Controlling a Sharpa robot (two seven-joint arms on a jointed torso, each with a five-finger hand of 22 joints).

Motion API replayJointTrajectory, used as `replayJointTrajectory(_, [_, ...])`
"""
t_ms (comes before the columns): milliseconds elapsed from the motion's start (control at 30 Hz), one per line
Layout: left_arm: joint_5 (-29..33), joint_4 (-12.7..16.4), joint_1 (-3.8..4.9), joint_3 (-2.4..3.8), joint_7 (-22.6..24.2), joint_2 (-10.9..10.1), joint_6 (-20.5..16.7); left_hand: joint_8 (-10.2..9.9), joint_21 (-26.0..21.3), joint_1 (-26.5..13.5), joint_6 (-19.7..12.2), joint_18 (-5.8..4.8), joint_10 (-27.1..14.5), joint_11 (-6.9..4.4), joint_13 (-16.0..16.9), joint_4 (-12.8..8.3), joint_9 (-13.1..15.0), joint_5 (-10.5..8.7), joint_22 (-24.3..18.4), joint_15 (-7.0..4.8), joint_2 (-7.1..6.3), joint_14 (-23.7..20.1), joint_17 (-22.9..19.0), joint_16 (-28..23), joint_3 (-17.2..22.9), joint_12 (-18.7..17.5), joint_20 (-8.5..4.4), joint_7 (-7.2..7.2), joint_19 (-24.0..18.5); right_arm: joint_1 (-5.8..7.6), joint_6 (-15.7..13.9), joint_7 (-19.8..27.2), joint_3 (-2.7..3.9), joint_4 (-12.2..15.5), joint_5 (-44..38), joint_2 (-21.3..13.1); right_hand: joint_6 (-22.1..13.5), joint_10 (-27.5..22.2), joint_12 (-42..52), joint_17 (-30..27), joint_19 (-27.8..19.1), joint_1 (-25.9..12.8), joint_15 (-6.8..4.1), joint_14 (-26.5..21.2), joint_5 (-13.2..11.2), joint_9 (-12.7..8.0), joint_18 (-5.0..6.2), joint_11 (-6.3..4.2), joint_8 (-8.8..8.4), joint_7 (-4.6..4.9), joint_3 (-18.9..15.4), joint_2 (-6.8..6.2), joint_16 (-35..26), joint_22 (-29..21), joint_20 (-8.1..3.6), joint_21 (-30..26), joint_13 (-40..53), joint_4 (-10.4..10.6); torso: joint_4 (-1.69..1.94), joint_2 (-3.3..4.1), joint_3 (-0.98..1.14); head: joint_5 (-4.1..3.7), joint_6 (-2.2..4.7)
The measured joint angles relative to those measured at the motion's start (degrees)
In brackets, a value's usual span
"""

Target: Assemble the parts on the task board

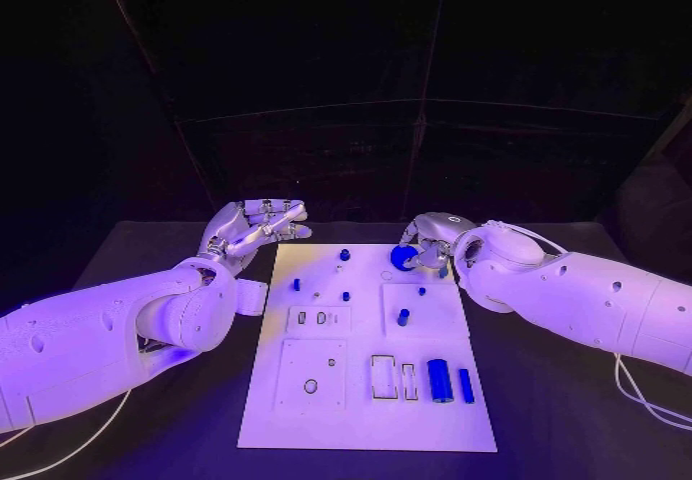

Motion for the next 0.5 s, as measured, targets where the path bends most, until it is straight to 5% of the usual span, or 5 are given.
replayJointTrajectory(500, [0.00,0.25,0.00,0.00,-0.05,-0.09,0.03,0.00,0.00,0.00,0.00,0.00,0.00,0.00,0.00,0.00,0.00,0.00,-0.08,0.00,0.00,0.00,0.06,0.00,0.00,0.00,0.00,0.00,0.00,0.03,-6.80,-1.51,0.04,6.71,-2.60,2.06,0.47,0.26,0.20,-0.27,0.00,-2.07,-0.02,-0.01,-0.32,-0.35,-0.92,-0.26,0.05,0.09,0.38,-0.54,0.00,0.00,0.00,0.23,-0.07,0.37,0.00,-0.01,-0.02,0.30,0.21])
